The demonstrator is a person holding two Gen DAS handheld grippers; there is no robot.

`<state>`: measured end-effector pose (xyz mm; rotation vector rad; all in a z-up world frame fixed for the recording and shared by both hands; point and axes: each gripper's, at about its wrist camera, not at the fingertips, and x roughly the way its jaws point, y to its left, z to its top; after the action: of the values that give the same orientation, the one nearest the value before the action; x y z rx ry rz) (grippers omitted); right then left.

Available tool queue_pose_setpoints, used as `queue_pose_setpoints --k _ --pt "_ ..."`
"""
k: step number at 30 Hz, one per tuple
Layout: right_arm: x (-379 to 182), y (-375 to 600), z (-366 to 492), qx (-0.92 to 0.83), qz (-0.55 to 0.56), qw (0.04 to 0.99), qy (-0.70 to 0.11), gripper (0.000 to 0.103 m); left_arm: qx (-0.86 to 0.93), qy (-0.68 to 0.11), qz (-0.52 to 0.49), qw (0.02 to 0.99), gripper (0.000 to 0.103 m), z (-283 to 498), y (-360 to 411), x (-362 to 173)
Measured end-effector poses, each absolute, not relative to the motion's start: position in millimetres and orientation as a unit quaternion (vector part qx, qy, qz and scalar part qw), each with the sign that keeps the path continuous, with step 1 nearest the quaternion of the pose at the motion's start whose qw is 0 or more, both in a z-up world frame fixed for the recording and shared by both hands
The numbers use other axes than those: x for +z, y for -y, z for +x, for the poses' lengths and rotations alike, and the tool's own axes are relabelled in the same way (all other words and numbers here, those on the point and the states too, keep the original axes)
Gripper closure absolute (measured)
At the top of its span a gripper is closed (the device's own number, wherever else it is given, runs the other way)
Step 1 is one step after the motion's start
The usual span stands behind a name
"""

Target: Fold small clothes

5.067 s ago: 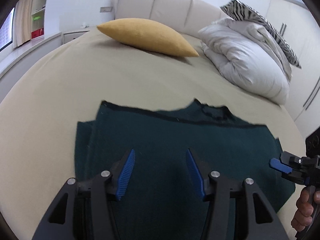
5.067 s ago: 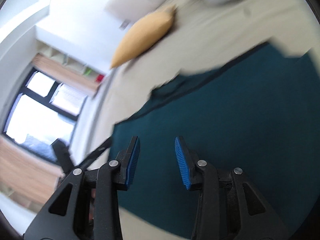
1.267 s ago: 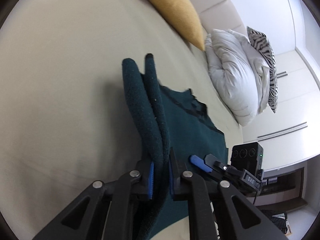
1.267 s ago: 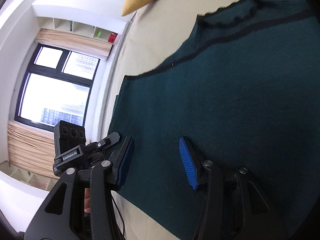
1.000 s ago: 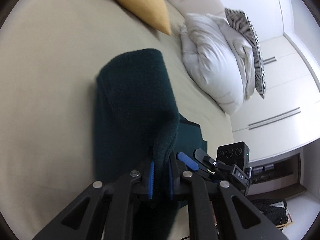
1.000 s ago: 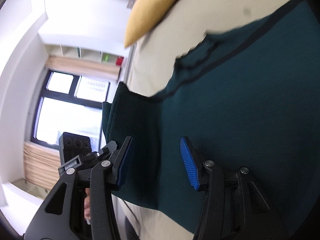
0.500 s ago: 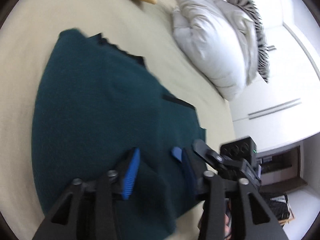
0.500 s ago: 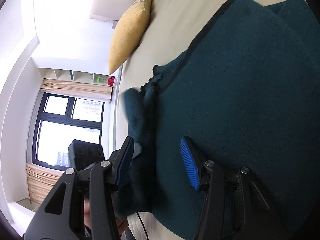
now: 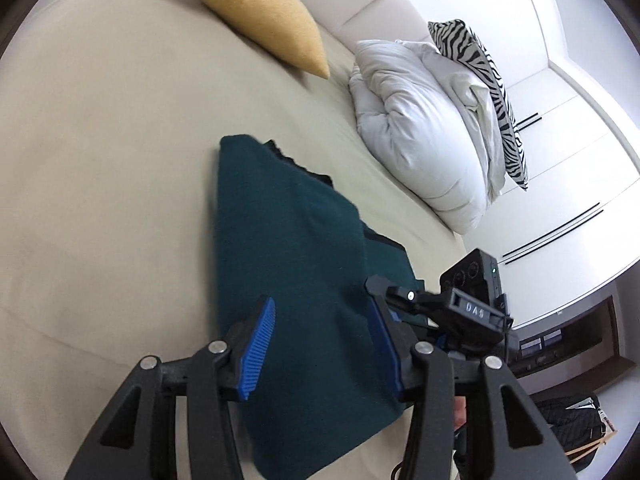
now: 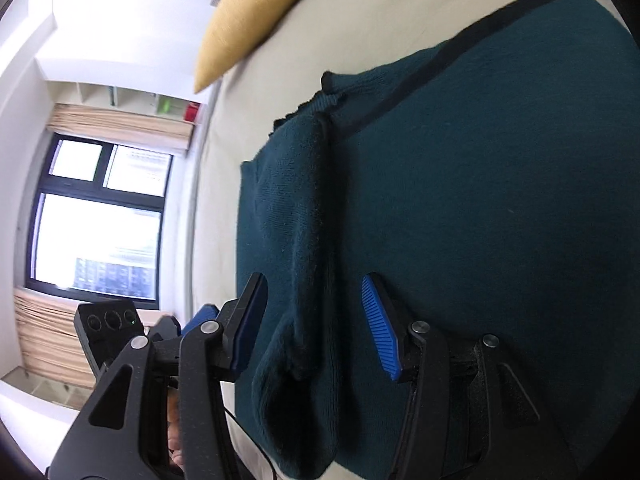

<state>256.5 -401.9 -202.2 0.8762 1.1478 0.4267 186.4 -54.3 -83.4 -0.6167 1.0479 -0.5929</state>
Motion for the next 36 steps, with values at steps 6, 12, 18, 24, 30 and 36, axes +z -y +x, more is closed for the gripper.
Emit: queue_pose_setpoints --k 6,12,18,24,30,36 --pt "-190 377 268 0.187 0.362 0.740 -0.535 0.064 -0.272 -0.483 -0.291 0.780 0.053 184 49 -93" --pt "-189 359 268 0.179 0.311 0.753 -0.552 0.092 -0.268 -0.477 -0.291 0.785 0.053 184 50 -90" --pt "-166 390 254 0.176 0.313 0.776 -0.518 0.093 -0.280 -0.477 -0.277 0.786 0.053 183 64 -82" --pt "-148 461 229 0.138 0.328 0.791 -0.498 0.093 -0.309 -0.473 -0.247 0.788 0.049 186 107 -68" --pt "-146 523 198 0.094 0.338 0.797 -0.493 0.093 -0.337 -0.478 -0.203 0.785 0.048 190 165 -63" --pt "-150 551 185 0.075 0.346 0.796 -0.491 0.093 -0.351 -0.481 -0.166 0.786 0.048 191 205 -62"
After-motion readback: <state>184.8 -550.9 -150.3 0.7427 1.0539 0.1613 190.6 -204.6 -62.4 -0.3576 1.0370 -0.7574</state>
